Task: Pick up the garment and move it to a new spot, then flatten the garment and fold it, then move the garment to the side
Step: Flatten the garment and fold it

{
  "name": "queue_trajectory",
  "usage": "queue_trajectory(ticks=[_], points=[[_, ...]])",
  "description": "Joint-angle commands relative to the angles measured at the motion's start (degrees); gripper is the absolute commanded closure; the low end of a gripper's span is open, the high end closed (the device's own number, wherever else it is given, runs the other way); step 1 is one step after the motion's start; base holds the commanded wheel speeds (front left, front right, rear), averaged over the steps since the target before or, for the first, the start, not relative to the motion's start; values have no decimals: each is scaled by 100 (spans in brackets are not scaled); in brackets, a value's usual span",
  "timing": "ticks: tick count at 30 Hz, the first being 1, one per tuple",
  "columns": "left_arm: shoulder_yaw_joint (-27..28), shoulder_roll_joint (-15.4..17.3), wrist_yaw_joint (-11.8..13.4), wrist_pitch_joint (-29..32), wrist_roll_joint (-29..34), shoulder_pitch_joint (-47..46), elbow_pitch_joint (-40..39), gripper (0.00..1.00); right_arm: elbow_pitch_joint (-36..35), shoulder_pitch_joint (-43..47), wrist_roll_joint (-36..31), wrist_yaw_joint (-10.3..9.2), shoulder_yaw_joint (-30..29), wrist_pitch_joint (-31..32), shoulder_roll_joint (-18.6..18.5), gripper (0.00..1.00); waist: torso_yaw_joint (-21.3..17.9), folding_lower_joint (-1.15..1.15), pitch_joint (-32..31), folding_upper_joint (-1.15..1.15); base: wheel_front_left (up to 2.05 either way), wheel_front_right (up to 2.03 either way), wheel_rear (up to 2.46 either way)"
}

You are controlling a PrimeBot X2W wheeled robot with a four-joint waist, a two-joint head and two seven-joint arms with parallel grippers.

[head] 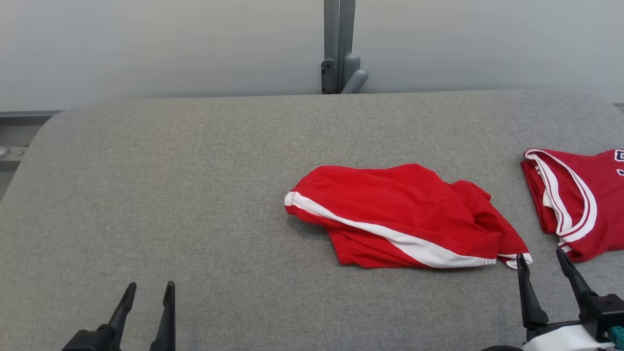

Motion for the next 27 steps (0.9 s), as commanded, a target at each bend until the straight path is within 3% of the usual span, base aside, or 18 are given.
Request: queue_trajectory(ticks=[1, 7, 14, 16, 23, 27], points=[[151, -45, -128, -13, 116, 72, 36, 0, 37, 54, 15, -9, 8, -16, -4, 0, -1, 0, -111, 0, 0, 0, 0], [587, -328, -664, -14, 439, 141, 136, 0, 101, 30, 32, -9, 64, -16, 0, 0, -21, 0, -96, 0, 0, 0, 0], [807, -645, -933, -14, 581, -76, 234, 0, 111, -124, 137, -9, 212, -16, -132, 0, -115, 0, 140, 0, 0, 0, 0], [641, -710, -999, -14, 509, -253, 314, 0, 227, -270, 199, -9, 391, -16, -309, 0, -144, 0, 349, 0, 0, 0, 0], [-335, -420, -1083, 480, 305, -1539, 700, 0, 995, -1140, 444, -9, 1516, 147, -1221, 0, -225, 0, 1140, 0, 0, 0, 0], [-1050, -166, -1082, 721, -259, -2494, 953, 0, 1286, -1599, 756, -9, 2041, 215, -1562, 0, -298, 0, 1484, 0, 0, 0, 0]])
